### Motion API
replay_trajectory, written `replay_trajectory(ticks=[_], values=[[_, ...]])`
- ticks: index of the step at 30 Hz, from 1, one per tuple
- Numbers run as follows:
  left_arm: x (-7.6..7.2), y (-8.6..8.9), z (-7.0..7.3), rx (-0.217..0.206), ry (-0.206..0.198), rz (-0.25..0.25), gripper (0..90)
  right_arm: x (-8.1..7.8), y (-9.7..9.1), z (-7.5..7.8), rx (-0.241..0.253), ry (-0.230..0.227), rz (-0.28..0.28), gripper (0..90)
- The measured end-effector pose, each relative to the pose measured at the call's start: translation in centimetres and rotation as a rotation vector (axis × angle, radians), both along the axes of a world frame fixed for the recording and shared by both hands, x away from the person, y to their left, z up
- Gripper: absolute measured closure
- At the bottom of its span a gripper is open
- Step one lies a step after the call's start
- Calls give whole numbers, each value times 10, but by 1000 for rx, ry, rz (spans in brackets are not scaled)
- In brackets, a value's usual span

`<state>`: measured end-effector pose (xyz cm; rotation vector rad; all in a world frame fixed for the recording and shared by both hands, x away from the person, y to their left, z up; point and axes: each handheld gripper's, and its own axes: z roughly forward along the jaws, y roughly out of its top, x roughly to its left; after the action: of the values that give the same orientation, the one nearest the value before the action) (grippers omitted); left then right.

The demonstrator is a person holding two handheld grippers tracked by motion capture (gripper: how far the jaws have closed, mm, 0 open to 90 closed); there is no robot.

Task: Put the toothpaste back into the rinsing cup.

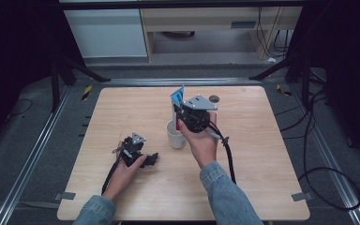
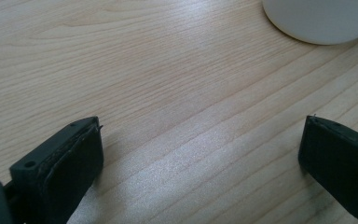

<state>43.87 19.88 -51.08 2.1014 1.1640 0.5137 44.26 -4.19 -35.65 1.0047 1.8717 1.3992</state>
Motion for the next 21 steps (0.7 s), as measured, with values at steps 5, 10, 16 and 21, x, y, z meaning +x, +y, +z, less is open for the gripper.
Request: replay_trajectory(ticks=[5,10,16,21], values=[[0,0,0,0,0,0,0,1,2,-4,1,6,4,745],[0,0,0,0,0,0,0,1,3,-9,-1,19,3,745],[0,0,0,1,0,0,0,1,3,-17,-1,28,1,745],[0,0,0,1,0,-1,0,1,4,-23,-8,28,-2,745]])
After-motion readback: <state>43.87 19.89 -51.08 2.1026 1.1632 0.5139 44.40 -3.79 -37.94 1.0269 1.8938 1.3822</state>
